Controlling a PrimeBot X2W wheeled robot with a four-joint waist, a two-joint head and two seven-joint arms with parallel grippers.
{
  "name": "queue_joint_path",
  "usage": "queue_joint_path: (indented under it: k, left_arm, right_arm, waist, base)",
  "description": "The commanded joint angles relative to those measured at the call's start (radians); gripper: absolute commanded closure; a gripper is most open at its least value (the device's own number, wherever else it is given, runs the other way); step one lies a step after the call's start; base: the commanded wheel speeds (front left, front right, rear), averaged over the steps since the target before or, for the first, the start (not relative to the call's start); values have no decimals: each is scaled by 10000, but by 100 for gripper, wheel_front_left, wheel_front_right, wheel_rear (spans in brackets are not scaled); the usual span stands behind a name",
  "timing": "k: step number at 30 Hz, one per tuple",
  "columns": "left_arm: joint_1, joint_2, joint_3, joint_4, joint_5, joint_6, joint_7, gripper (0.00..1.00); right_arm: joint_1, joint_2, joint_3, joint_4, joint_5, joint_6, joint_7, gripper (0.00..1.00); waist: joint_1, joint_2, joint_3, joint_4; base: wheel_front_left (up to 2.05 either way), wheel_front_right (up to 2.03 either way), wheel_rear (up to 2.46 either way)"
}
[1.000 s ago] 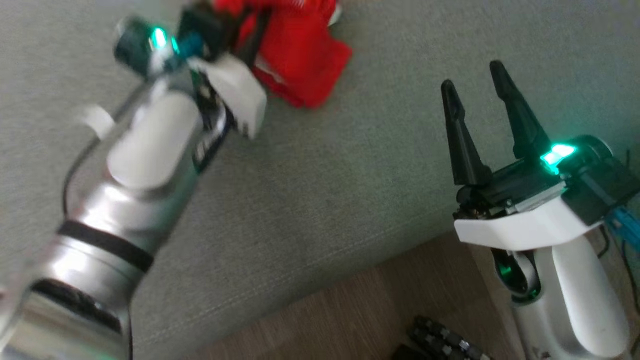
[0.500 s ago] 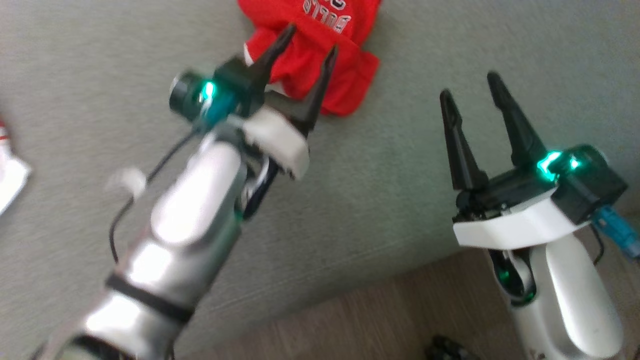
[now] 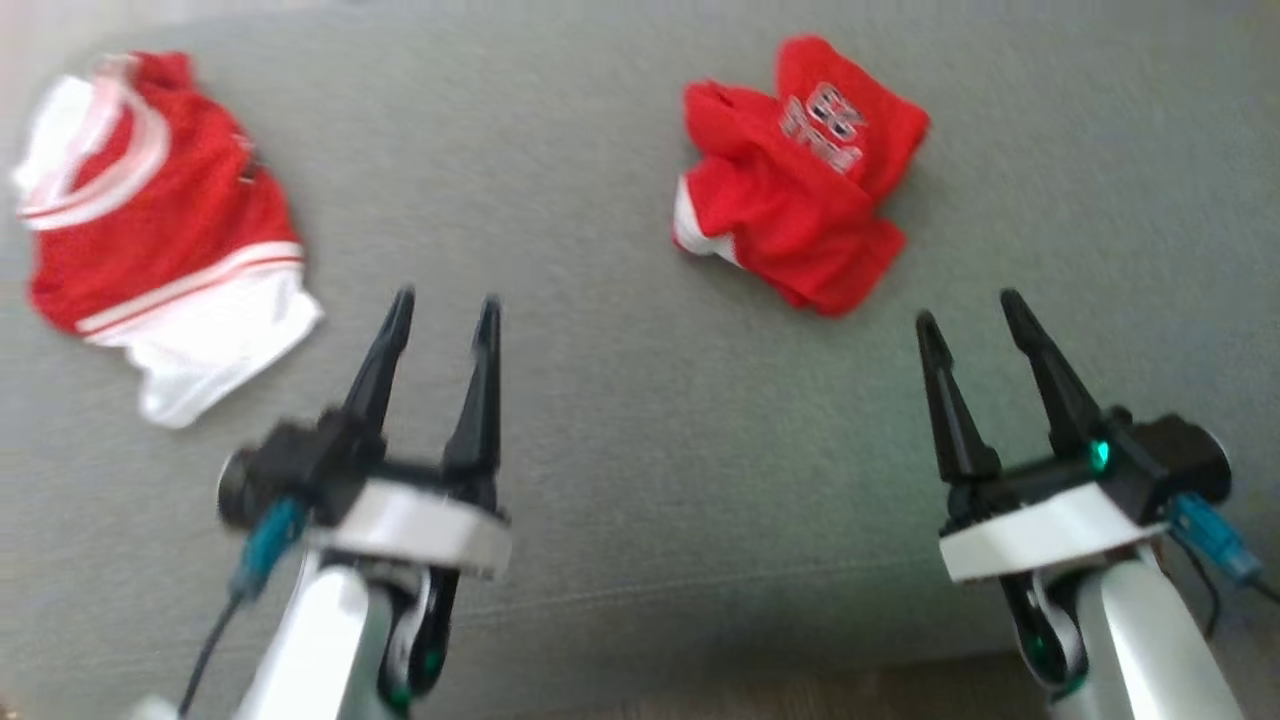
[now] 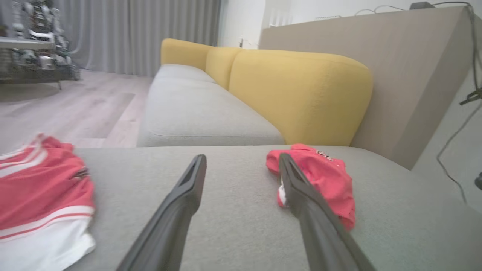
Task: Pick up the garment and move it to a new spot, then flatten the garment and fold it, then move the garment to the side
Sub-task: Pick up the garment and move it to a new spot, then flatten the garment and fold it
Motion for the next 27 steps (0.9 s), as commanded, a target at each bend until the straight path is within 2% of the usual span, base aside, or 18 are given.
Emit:
queue_joint_path:
  k: [1,7,12,27]
  left_arm:
    - [148,-56,515,-532,298,-34,-58,0]
    - [1791,-242,1343,-1265,896,273,-58,0]
    - [2541,-277,1418,-1576,1544,282,-58,0]
    - [2831,-289,1159,-1681,1785,476,-58,0]
  right_arm:
    - [139,56,92,-295,-96,-2,-63,0]
    - [982,56,-317,-275,-81,-2,-63,0]
    - [1465,57,-338,-114,-98,-2,-63,0]
    - [1576,57,-255,22,-171,-2,-63,0]
  waist:
    - [1,-1,-766,673]
    - [1,-1,-1440,978]
    - [1,-1,-1693,1038]
    - [1,-1,-1811,932]
  base:
    - [0,0,0]
    - [0,0,0]
    - [0,0,0]
    - [0,0,0]
